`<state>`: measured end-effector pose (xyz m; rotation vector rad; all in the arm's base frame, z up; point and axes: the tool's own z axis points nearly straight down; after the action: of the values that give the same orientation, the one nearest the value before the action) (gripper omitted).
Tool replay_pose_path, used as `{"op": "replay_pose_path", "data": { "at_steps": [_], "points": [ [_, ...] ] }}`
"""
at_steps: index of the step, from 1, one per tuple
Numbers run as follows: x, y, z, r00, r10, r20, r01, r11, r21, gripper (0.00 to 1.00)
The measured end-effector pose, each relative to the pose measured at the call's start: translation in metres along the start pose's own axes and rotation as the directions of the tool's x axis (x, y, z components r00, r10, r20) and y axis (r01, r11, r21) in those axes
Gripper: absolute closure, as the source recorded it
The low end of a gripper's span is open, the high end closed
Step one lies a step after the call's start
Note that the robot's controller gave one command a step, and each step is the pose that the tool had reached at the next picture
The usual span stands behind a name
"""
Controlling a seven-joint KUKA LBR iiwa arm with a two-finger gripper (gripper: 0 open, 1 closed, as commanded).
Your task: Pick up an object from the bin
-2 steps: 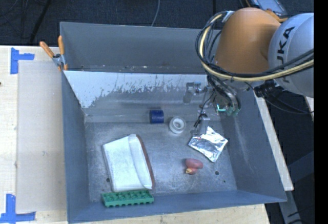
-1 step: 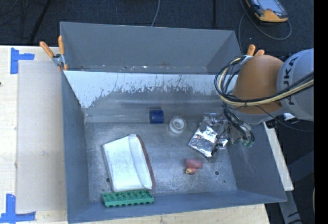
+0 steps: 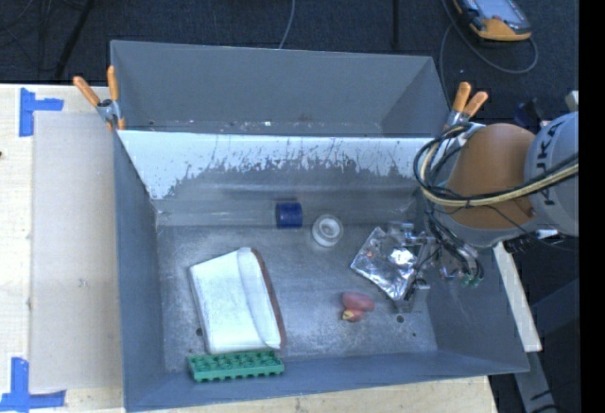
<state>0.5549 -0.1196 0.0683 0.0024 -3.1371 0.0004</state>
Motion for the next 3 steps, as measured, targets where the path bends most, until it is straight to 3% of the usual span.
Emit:
{"op": "replay_pose_path", "data": {
  "at_steps": [1,2,3],
  "points": [
    [-0.002,0.001,-0.003,1.000,-0.002,0.006,0.002,1.000,0.001,1.00],
    [-0.028,0.006,-0.134,1.000,0.013,0.015,-0.013,1.000,0.001,1.00],
    [-0.026,0.006,-0.129,1.000,0.015,0.006,-0.015,1.000,0.000,0.00]
  ]
}}
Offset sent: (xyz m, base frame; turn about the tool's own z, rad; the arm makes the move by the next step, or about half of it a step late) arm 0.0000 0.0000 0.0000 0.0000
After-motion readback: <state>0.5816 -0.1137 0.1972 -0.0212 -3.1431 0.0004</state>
